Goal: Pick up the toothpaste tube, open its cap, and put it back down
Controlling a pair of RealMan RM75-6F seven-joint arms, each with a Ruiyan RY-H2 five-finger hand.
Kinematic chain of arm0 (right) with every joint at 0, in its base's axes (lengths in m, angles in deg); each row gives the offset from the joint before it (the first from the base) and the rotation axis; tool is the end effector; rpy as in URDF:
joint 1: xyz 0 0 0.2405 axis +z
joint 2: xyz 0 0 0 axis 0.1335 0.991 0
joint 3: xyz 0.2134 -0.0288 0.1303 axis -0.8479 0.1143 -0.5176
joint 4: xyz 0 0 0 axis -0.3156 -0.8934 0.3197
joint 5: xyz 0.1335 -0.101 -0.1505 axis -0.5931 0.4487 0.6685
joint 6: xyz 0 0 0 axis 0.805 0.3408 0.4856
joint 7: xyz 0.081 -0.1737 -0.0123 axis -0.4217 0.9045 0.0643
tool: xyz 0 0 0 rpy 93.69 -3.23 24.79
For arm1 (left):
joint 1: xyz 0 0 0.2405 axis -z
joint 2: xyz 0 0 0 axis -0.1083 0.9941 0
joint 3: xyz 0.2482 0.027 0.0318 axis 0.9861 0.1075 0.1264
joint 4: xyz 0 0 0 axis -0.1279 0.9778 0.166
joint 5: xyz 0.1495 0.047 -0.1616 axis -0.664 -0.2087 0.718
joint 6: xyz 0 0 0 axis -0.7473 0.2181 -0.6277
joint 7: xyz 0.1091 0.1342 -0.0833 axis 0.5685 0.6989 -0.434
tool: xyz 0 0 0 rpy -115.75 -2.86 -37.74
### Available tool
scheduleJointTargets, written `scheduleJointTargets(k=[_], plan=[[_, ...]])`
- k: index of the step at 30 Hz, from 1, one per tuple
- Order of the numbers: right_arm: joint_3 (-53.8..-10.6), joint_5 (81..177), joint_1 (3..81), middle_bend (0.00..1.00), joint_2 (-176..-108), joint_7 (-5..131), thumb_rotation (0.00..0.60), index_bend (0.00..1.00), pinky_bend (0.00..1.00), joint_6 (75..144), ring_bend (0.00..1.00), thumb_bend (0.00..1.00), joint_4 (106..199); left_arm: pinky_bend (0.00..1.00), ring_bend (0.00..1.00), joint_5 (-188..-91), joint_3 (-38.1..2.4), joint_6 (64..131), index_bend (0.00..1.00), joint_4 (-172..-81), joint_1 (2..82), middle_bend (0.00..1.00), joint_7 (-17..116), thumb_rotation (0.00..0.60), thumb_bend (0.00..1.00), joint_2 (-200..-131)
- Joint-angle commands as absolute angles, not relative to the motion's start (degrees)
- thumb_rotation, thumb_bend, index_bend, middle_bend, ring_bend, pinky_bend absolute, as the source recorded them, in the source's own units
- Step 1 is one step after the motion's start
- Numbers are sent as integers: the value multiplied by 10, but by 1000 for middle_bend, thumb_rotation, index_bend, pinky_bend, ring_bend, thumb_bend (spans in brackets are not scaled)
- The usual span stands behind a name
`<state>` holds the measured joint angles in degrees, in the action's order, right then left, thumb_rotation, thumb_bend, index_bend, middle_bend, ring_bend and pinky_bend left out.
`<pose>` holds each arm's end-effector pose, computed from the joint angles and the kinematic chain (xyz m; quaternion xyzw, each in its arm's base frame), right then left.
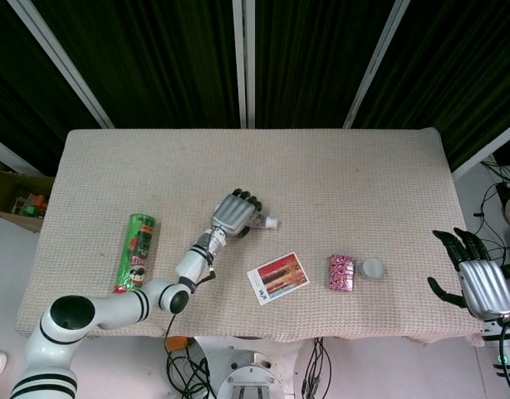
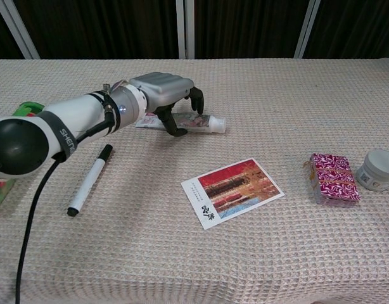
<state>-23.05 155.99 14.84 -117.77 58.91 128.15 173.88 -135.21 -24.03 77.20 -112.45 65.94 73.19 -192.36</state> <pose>-0.2940 -0.2337 0.1473 0.6235 -0.4016 0.4048 0.5348 -0.0479 0.4302 -0.1505 -0.7959 -0.3257 -0.3371 0.3832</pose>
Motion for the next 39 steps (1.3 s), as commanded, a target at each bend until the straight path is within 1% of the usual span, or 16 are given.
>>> scheduleJointTargets(k=[1, 11, 14, 17, 20, 22, 26, 29, 34, 39], plan=[[-231, 1560, 149, 169, -1179, 589, 600, 117, 110, 1281, 46, 246, 1738, 185, 209, -1343, -243, 771, 345, -1125, 658, 295, 734, 600, 344, -1926], [-230, 1560, 148, 169, -1179, 594, 600, 117, 110, 1278, 46, 246, 1741, 205, 232, -1346, -236, 777, 349, -1112, 658, 336, 744, 600, 357, -1934], [-230, 1561, 148, 169, -1178, 596, 600, 117, 110, 1278, 46, 246, 1743, 230, 261, -1365, -230, 790, 380, -1098, 657, 375, 741, 600, 391, -1940], [-229, 1562, 148, 169, -1179, 598, 600, 117, 110, 1276, 46, 246, 1744, 285, 333, -1387, -227, 804, 444, -1075, 654, 455, 721, 600, 455, -1951], [-228, 1562, 149, 169, -1178, 601, 600, 117, 110, 1273, 46, 246, 1747, 372, 428, -1406, -225, 802, 499, -1052, 652, 551, 686, 600, 535, -1956], [-228, 1562, 149, 169, -1178, 602, 600, 117, 110, 1273, 46, 245, 1749, 419, 472, -1415, -223, 797, 523, -1041, 651, 592, 670, 600, 556, -1957], [-228, 1564, 149, 169, -1176, 606, 600, 117, 110, 1272, 46, 246, 1753, 513, 535, -1448, -218, 805, 576, -1017, 646, 649, 621, 600, 584, -1960], [-229, 1565, 151, 169, -1174, 607, 600, 117, 110, 1270, 46, 245, 1756, 592, 566, -1471, -215, 815, 605, -1014, 642, 676, 584, 600, 625, -1953], [-233, 1574, 159, 170, -1168, 598, 600, 117, 110, 1267, 46, 246, 1762, 676, 603, -1506, -210, 834, 620, -1054, 626, 701, 514, 600, 675, -1912], [-240, 1594, 191, 177, -1154, 602, 600, 115, 110, 1238, 46, 246, 1771, 727, 639, -1540, -203, 840, 624, -1144, 607, 723, 435, 600, 711, -1840]])
